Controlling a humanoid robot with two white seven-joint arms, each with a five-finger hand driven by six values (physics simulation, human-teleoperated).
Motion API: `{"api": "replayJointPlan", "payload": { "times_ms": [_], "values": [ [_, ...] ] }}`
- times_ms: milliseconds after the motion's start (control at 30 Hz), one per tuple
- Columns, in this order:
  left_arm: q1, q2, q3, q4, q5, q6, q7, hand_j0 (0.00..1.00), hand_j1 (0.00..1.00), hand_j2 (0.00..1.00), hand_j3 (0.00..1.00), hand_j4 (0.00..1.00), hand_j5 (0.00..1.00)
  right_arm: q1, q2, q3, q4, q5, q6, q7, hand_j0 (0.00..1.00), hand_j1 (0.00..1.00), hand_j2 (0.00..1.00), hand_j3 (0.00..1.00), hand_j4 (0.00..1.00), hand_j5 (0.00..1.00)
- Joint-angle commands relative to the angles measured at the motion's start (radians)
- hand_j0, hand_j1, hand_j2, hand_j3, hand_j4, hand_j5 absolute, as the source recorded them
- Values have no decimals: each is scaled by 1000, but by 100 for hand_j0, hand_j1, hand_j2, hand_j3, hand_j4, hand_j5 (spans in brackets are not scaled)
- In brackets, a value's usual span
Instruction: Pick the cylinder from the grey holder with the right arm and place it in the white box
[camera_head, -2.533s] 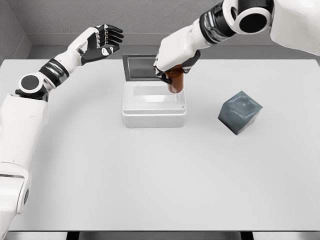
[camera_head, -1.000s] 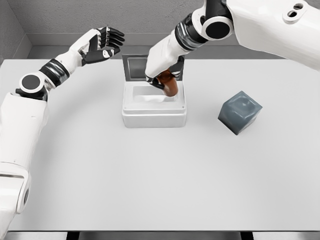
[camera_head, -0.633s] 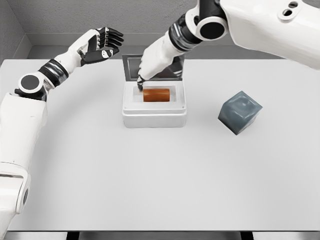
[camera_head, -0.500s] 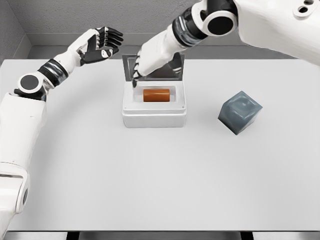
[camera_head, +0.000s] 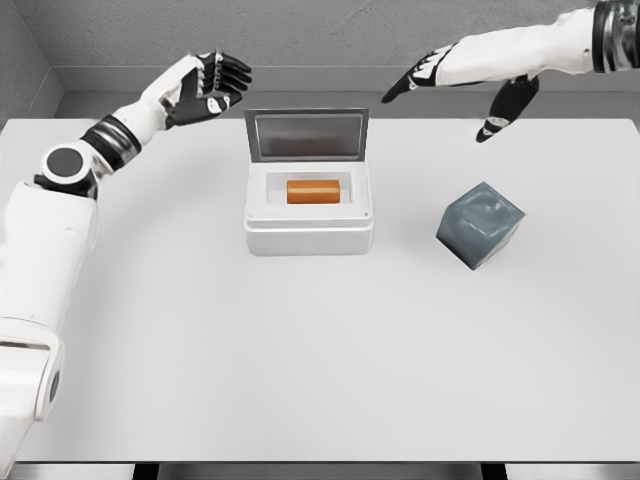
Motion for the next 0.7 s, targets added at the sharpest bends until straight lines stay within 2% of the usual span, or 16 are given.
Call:
{"api": "replayJointPlan", "payload": {
  "times_ms": [0, 100, 233, 500, 667],
  "values": [
    [0, -6, 1, 15, 6, 0, 0, 58, 58, 58, 58, 58, 58, 2, -81, 0, -2, -35, 3, -23, 100, 100, 100, 100, 100, 100],
    [0, -7, -1, 15, 4, 0, 0, 58, 58, 58, 58, 58, 58, 25, -139, 9, -13, -35, 3, -69, 100, 100, 100, 100, 100, 100],
    [0, -7, -1, 14, 6, 0, 0, 58, 58, 58, 58, 58, 58, 38, -154, 14, -29, -30, 3, -69, 100, 100, 100, 100, 100, 100],
    [2, -6, -2, 4, 6, -61, 0, 58, 58, 58, 58, 58, 58, 86, -148, 64, -56, -19, 3, -66, 100, 100, 100, 100, 100, 100],
    [3, -4, -10, 1, -22, -61, 0, 58, 58, 58, 58, 58, 58, 97, -147, 54, -43, -19, 3, -67, 100, 100, 100, 100, 100, 100]
  ]
}}
